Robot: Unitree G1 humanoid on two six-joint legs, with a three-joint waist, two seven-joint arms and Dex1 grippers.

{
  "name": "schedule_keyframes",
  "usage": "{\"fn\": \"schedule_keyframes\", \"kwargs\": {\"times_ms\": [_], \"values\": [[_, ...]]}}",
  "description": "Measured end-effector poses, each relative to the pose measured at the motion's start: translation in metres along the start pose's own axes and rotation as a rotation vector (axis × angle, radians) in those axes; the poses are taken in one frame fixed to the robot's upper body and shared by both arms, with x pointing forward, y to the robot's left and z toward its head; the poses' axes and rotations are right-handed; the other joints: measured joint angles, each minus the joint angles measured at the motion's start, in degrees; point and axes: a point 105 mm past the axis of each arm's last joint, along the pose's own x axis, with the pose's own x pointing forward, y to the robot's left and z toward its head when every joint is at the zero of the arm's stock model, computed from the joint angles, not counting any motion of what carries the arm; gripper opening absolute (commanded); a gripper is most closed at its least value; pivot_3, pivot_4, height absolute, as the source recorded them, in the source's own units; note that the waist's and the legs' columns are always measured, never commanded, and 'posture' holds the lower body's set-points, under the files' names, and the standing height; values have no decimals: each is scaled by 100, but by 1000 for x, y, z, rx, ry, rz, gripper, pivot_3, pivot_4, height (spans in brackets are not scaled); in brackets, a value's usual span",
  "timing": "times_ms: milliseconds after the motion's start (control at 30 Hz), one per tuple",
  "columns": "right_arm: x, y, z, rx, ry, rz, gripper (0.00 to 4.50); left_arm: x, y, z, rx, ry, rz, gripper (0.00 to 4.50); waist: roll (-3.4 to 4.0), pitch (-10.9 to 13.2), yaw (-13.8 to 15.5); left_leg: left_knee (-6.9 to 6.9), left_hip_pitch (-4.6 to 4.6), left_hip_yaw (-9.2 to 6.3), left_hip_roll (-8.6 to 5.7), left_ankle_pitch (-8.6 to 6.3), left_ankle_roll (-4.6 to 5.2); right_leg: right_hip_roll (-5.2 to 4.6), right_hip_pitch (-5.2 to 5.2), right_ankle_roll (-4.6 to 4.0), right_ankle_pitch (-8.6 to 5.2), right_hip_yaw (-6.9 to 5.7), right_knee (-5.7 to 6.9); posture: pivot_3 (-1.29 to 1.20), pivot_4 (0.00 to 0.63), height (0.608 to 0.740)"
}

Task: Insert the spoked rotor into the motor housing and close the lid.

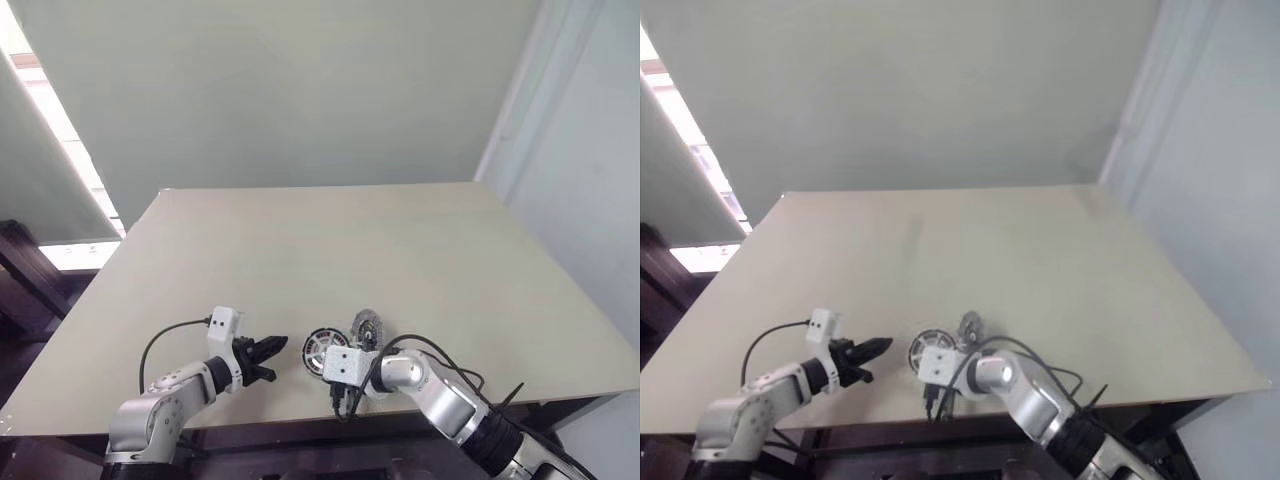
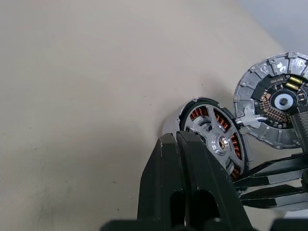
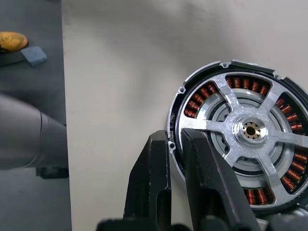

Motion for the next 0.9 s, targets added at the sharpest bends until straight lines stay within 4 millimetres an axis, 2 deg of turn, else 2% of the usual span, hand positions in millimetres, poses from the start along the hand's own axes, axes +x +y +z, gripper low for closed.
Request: {"fn": "schedule_keyframes", "kwargs": {"times_ms": [233,567,633,700,900], "values": [[2,-8,13,214,19,-40,66,1,1,-1,-1,-3,-2,0,1,0,14,-2,-7,-1,-2,-1,0,0,-6,0,0,1,0,0,0,740],[5,-8,18,237,45,-40,66,2,1,-3,3,-3,-3,0,2,1,12,-3,-8,-1,-1,-1,-1,-1,-8,0,0,-1,-1,0,0,740],[5,-8,18,238,42,-42,779,2,2,-3,5,-5,-3,0,2,1,10,-4,-9,-1,-1,-1,-1,-1,-10,0,0,-1,-1,0,0,740],[4,-10,20,231,35,-58,1301,2,3,-3,3,-4,-1,0,2,1,1,-5,-11,-1,-1,-1,-1,-1,-12,0,0,-2,-1,0,0,740],[-3,-14,33,175,7,-63,3458,3,5,-6,2,4,1,0,2,1,3,-3,-15,-3,-3,-1,-1,-2,-11,1,1,-3,-2,0,0,740]]}}
